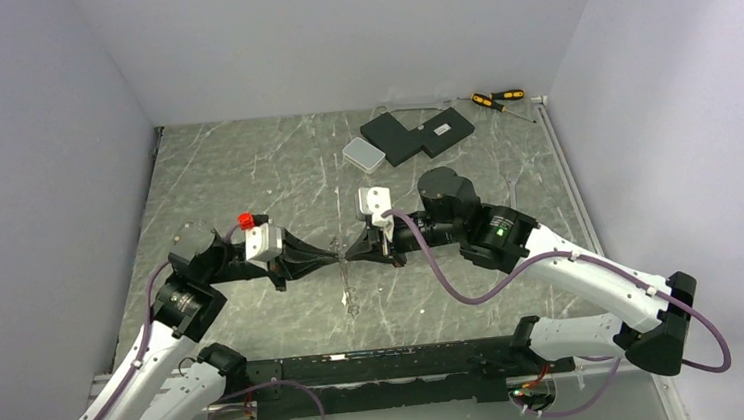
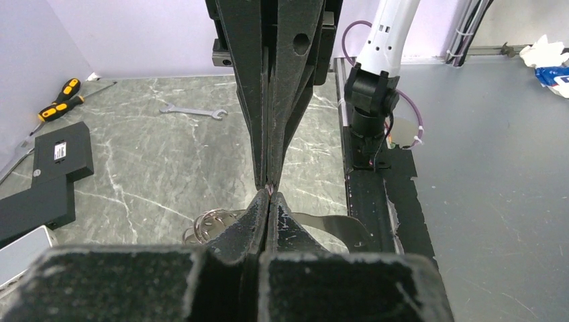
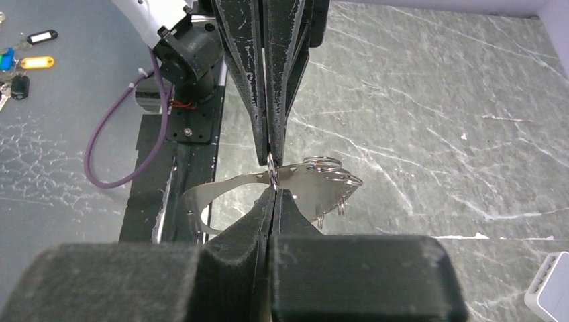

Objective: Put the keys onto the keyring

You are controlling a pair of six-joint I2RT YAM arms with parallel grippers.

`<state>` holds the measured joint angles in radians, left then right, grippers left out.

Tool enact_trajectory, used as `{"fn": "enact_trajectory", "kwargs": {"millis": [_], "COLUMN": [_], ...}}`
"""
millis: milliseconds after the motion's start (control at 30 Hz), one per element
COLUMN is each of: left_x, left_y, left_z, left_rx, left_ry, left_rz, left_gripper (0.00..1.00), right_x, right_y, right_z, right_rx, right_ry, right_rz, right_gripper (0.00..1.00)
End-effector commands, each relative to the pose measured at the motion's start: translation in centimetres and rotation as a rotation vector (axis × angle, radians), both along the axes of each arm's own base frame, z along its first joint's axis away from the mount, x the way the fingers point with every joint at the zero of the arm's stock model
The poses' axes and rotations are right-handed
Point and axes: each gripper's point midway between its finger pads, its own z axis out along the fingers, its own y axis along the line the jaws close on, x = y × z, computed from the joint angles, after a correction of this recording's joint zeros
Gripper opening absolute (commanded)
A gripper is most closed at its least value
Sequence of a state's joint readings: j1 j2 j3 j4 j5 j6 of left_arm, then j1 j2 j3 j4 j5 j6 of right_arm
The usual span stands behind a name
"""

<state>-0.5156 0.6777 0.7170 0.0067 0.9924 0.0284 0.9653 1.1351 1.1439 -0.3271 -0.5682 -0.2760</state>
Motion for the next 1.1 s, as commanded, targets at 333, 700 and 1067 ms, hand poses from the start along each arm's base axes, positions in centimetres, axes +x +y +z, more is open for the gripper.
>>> {"fn": "enact_trajectory", "kwargs": {"millis": [333,700,1067], "left_x": [0.0,0.4,1.2], "left_y": [0.9,1.4,2.0], "left_z": [3.6,4.0,4.6], "left_rx": [-0.134,-0.157,-0.199], "left_ry": [-0.083,-0.096,-0.097], "left_rz": [0.073,0.118,0.185], "left_gripper": [0.0,0.0,0.0], "right_x": [0.4,0.4,0.4], "right_y": [0.4,0.5,0.6], "right_z": [0.6,0.3,0.1], "right_rx": [0.063,0.067,0.084], "right_ry": [0.012,0.026,0.043], "right_rz": [-0.031,-0.034,-0.034], "right_gripper": [0.0,0.0,0.0]}}
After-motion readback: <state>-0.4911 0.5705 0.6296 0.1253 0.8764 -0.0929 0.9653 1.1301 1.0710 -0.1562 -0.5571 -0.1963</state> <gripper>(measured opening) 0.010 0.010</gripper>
